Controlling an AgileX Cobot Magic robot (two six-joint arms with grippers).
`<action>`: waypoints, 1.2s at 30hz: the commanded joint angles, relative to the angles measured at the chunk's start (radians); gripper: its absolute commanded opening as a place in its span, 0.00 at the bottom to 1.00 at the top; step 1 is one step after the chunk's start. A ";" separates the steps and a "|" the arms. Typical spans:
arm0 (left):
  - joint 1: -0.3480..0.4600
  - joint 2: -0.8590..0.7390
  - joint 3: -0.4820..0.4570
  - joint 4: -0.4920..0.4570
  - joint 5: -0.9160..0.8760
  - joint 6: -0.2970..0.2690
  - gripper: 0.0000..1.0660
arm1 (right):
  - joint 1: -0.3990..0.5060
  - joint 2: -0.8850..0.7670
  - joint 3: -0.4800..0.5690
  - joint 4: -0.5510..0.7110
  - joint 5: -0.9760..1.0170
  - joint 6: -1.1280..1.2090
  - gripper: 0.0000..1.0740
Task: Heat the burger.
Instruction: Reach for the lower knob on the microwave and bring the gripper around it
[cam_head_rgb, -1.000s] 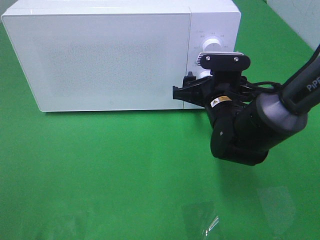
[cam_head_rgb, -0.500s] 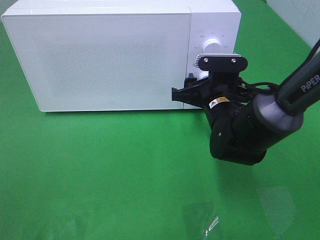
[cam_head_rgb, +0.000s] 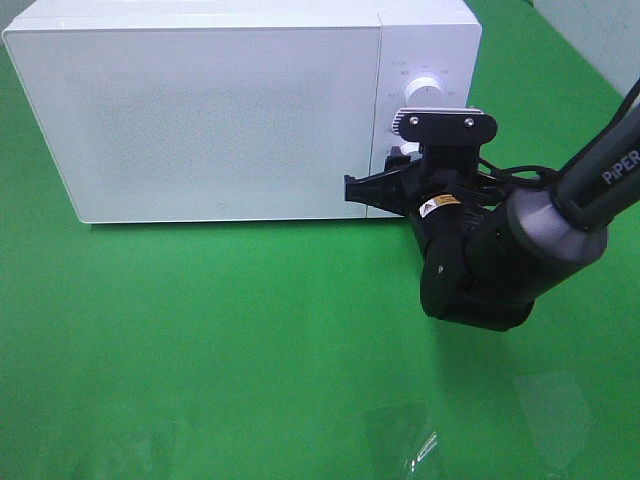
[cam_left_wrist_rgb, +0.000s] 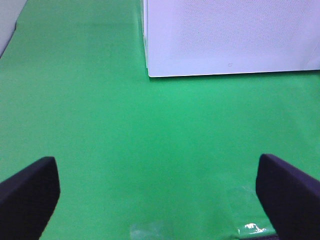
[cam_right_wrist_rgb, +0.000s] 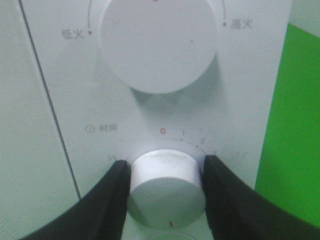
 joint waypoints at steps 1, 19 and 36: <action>0.003 -0.017 0.004 -0.003 -0.011 -0.004 0.94 | -0.004 -0.004 -0.013 -0.085 -0.116 0.049 0.00; 0.003 -0.017 0.004 -0.003 -0.011 -0.004 0.94 | -0.004 -0.004 -0.013 -0.195 -0.042 1.206 0.00; 0.003 -0.017 0.004 -0.003 -0.011 -0.004 0.94 | -0.006 -0.004 -0.013 -0.213 -0.138 1.623 0.00</action>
